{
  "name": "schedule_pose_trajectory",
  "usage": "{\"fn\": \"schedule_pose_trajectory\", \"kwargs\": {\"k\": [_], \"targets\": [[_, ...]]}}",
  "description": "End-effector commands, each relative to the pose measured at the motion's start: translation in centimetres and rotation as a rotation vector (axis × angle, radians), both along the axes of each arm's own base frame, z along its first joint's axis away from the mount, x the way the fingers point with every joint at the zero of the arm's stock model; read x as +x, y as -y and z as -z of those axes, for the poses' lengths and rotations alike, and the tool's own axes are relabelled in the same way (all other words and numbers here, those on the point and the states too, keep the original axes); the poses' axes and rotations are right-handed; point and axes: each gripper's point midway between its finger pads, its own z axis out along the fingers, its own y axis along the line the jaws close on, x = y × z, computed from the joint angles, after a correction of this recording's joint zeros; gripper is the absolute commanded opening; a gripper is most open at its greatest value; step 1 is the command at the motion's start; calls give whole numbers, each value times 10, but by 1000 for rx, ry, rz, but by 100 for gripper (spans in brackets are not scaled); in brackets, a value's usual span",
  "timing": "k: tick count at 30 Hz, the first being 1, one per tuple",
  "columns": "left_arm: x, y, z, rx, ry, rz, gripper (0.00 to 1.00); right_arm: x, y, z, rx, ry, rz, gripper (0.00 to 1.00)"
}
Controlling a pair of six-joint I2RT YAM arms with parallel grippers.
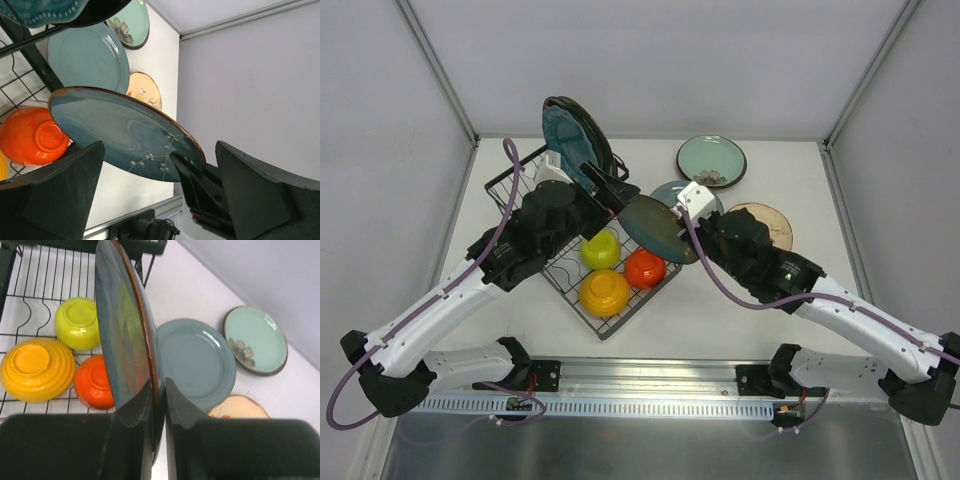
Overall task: Load the plates into the dish rack
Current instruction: Pass the plate from the right arm to the left
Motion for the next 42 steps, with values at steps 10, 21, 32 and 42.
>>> {"fn": "schedule_pose_trajectory", "kwargs": {"k": [10,21,32,42], "targets": [[5,1,7,-162,-108,-123,84,-5,-45,-92,165,359,4,0],[-2,0,33,-180,-211,-147,59,-18,-58,-90,83,443,36,1],[-4,-3,38,-185,-222,-153,20,-30,-59,-69,-1,442,22,0],[-4,-3,31,-168,-194,-138,0,-44,-54,-32,-79,354,13,1]]}}
